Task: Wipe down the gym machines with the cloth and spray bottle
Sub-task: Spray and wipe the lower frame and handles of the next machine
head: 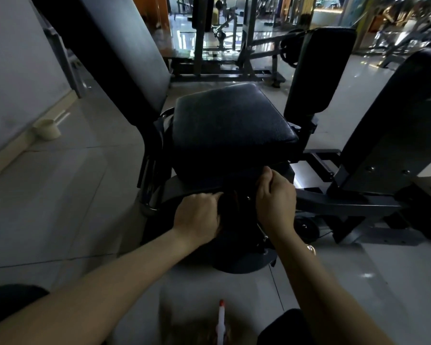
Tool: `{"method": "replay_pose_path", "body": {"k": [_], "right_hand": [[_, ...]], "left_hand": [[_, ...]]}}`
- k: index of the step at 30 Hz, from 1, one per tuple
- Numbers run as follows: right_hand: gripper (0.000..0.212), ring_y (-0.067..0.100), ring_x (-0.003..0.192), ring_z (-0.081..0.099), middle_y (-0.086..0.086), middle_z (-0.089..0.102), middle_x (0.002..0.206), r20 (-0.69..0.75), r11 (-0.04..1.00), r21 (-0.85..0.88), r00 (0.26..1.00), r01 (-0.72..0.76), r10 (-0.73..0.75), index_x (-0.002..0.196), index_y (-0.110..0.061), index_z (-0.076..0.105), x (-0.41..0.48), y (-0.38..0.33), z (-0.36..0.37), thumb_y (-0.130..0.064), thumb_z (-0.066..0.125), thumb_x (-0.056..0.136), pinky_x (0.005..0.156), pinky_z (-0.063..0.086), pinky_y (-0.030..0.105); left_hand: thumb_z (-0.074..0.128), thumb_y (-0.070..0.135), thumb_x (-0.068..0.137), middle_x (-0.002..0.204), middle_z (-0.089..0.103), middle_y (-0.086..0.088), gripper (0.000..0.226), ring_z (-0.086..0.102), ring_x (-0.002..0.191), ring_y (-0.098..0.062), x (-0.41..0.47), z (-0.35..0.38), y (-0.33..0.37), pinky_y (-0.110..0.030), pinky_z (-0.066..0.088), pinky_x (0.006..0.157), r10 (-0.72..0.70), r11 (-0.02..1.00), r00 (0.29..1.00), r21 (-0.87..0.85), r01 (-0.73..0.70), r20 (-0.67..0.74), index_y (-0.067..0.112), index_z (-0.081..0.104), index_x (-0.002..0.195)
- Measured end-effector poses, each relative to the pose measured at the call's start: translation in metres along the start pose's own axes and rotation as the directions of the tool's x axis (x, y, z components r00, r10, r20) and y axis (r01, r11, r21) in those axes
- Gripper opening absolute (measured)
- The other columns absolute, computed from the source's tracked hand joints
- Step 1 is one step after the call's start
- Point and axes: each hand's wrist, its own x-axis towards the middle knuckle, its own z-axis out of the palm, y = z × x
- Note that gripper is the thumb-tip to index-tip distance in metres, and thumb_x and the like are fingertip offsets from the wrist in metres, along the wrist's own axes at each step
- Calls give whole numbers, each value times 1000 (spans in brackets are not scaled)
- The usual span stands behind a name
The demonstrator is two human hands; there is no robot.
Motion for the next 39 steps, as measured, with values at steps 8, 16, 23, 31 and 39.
{"method": "replay_pose_path", "body": {"k": [8, 16, 23, 31, 39], "right_hand": [[47, 20, 51, 50, 1, 53, 56, 25, 1000, 1, 1000, 2, -2, 67, -13, 46, 1, 0, -1, -37, 33, 105, 51, 40, 42], [48, 21, 49, 50, 1, 52, 53, 71, 1000, -18, 997, 12, -11, 62, -17, 43, 3, 0, 0, -38, 35, 104, 50, 43, 45], [50, 15, 45, 46, -2, 50, 49, 114, 998, 33, 992, -62, 58, 59, -11, 45, 7, -1, -2, -31, 39, 105, 49, 37, 38], [52, 22, 50, 51, 0, 53, 51, 132, 993, 8, 985, -115, 113, 57, -13, 45, 8, -1, -2, -34, 38, 104, 52, 41, 41], [48, 36, 66, 59, 12, 62, 65, 179, 972, -58, 955, -228, 235, 63, -6, 51, 10, 0, -1, -33, 40, 101, 60, 44, 41]], "left_hand": [[63, 24, 73, 106, 67, -10, 50, 65, 97, -29, 3, -7, -9, -41, 58, 76, 241, 944, 941, 168, -285, 238, 7, 59, 120], [76, 27, 84, 93, 57, 4, 29, 59, 84, -17, 41, -49, 16, -33, 55, 72, -3, 995, 671, 67, -69, 741, 19, 51, 97], [67, 28, 89, 87, 63, -5, 27, 66, 94, -29, 21, -34, 50, -35, 50, 73, 9, 961, 898, 243, -129, 439, 18, 45, 77], [76, 16, 84, 59, 54, 4, 33, 51, 52, -13, 60, -39, 24, -23, 37, 44, 37, 981, 631, -147, 123, 775, 17, 52, 61], [63, 9, 85, 76, 67, -7, 5, 70, 70, -26, 7, -3, 30, -31, 48, 54, 205, 916, 972, 329, -231, 112, 13, 63, 83]]}}
